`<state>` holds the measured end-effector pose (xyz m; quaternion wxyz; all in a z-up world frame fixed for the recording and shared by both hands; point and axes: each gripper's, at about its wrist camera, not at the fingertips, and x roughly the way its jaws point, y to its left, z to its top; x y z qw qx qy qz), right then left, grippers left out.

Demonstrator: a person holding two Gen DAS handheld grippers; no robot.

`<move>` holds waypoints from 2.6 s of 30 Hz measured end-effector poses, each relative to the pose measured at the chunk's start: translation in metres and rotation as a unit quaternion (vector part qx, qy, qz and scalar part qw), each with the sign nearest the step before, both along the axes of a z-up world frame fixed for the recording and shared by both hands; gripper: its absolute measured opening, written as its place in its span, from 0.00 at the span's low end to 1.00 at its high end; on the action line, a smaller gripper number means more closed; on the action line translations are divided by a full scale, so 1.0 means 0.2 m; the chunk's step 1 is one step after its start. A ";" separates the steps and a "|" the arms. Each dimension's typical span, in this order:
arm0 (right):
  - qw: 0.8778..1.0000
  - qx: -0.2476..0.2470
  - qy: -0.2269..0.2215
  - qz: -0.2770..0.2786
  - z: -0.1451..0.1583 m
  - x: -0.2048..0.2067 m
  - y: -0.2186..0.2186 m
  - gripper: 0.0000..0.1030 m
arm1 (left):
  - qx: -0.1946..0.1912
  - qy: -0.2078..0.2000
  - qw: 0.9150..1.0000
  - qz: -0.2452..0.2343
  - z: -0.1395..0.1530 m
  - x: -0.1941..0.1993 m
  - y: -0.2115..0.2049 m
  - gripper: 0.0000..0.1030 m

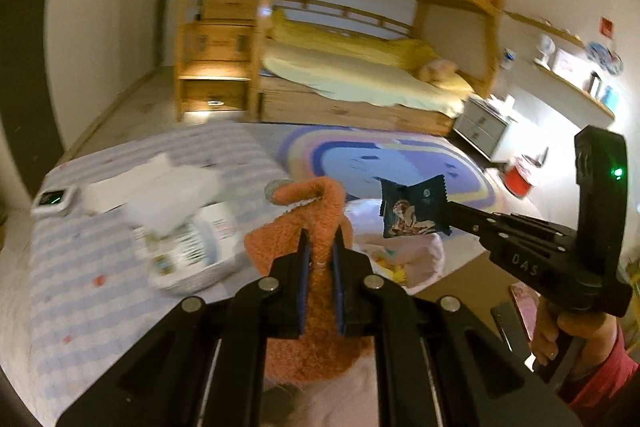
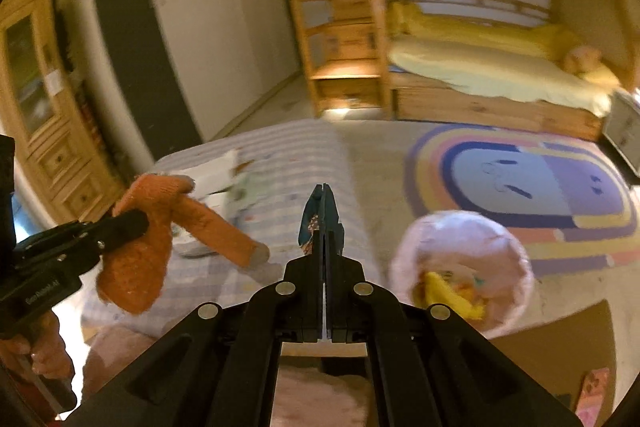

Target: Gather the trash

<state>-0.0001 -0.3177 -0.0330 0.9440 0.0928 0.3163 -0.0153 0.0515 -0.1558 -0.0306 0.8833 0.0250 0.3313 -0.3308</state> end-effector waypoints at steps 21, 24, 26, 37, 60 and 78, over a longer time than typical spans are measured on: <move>0.982 -0.035 0.065 -0.175 -0.34 0.03 -0.70 0.00 | 0.044 -0.003 0.990 -0.135 -0.27 0.21 -0.99 0.08; 0.980 -0.027 0.079 -0.178 -0.40 0.10 -0.74 0.01 | 0.047 0.011 0.989 -0.139 -0.31 0.27 -1.07 0.08; 0.979 -0.022 0.087 -0.180 -0.44 0.15 -0.78 0.01 | 0.047 0.020 0.989 -0.141 -0.33 0.30 -1.10 0.09; 0.977 0.000 0.104 -0.186 -0.49 0.18 -0.80 0.26 | 0.040 0.027 0.995 -0.085 -0.30 0.36 -0.99 0.49; 0.999 -0.009 0.030 -0.030 -0.03 0.08 -0.04 0.28 | 0.029 -0.010 0.998 0.052 -0.06 0.11 -0.05 0.51; 0.987 -0.067 0.033 0.140 -0.06 0.49 0.75 0.52 | 0.061 0.008 0.971 0.231 -0.18 0.21 0.79 0.56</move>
